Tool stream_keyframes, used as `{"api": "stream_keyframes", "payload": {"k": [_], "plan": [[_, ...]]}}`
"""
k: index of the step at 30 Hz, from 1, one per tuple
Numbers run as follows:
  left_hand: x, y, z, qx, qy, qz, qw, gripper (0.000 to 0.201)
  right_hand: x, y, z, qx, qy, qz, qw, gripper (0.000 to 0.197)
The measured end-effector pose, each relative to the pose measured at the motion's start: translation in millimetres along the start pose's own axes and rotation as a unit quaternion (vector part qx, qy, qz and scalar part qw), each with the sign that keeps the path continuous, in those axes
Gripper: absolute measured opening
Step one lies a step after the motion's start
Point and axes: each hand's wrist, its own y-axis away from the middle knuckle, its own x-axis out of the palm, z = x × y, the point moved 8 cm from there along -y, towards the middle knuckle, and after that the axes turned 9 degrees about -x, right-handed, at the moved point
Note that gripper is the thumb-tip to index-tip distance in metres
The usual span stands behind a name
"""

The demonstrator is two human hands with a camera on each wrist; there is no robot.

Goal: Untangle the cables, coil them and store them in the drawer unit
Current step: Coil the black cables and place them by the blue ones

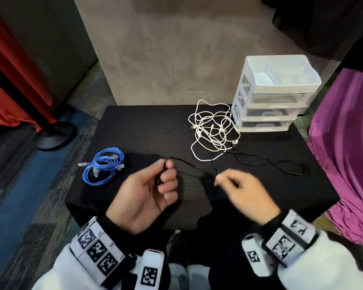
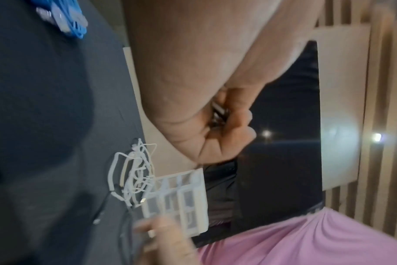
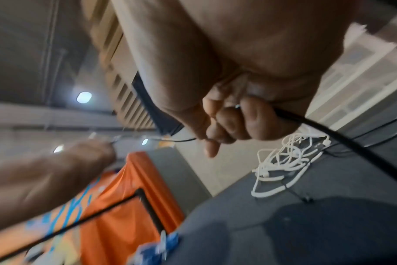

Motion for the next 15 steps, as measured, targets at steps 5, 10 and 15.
{"api": "stream_keyframes", "payload": {"k": [5, 10, 15], "plan": [[-4.0, -4.1, -21.5, 0.130, -0.082, -0.057, 0.986, 0.015, 75.8, 41.9, 51.2, -0.078, 0.007, 0.233, 0.969, 0.015], [-18.5, -6.4, -6.7, 0.139, -0.359, -0.112, 0.916, 0.017, 41.1, 24.8, 92.2, -0.113, -0.060, 0.196, 0.972, 0.017], [-7.5, -7.7, 24.3, 0.030, -0.287, -0.046, 0.956, 0.019, -6.9, -11.9, 75.2, -0.077, -0.144, 0.052, 0.985, 0.016]]}}
